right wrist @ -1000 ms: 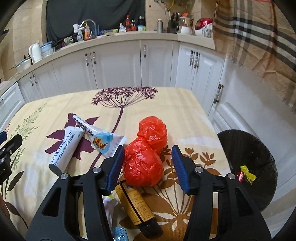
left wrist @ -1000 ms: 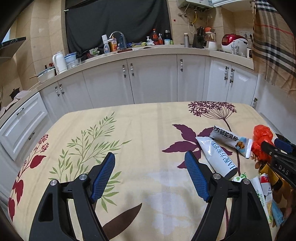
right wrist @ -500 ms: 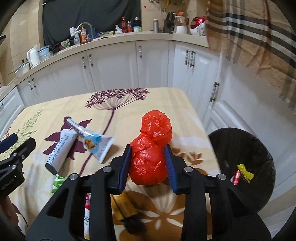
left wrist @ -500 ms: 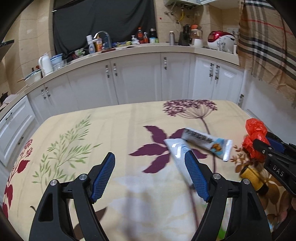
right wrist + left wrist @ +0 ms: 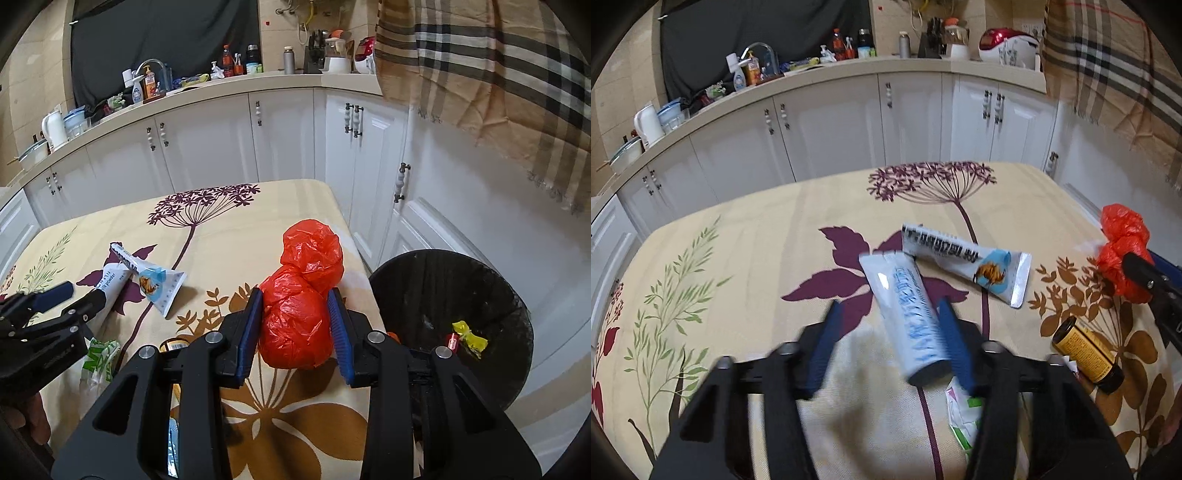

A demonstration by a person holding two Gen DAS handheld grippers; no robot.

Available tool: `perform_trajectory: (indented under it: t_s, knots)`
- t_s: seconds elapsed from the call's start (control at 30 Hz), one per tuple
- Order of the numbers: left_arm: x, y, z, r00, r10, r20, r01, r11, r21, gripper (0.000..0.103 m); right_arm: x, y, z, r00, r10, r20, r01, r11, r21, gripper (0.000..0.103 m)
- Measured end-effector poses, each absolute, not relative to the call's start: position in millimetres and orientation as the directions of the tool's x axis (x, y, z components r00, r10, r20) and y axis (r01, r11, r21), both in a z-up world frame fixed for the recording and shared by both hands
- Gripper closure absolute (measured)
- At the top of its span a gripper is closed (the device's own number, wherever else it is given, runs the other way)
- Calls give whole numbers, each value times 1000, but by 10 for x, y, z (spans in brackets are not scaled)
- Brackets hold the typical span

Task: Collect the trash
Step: 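Grasp the white tube with the left gripper while the right holds the red bags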

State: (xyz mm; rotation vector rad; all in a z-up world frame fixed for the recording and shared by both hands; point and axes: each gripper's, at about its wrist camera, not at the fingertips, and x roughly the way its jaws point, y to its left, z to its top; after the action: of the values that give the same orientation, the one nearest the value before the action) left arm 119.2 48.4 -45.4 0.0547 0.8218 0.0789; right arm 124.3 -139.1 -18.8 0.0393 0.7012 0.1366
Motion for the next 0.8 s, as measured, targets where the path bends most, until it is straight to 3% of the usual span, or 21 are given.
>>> perform_trajectory:
  t_s: [0.1, 0.2, 0.8]
  knots:
    - [1192, 488, -476, 671, 75, -738, -40, 997, 64, 83, 1225, -1403, -195, 757, 140, -638, -111, 990, 86, 69]
    - [1148, 483, -471, 681, 74, -729, -33, 997, 70, 92, 1199, -1393, -191, 759, 142, -636, -114, 990, 86, 69]
    - [714, 429, 18, 804, 56, -592, -44, 998, 35, 97, 912, -1498, -22, 815, 95, -571, -80, 996, 50, 69]
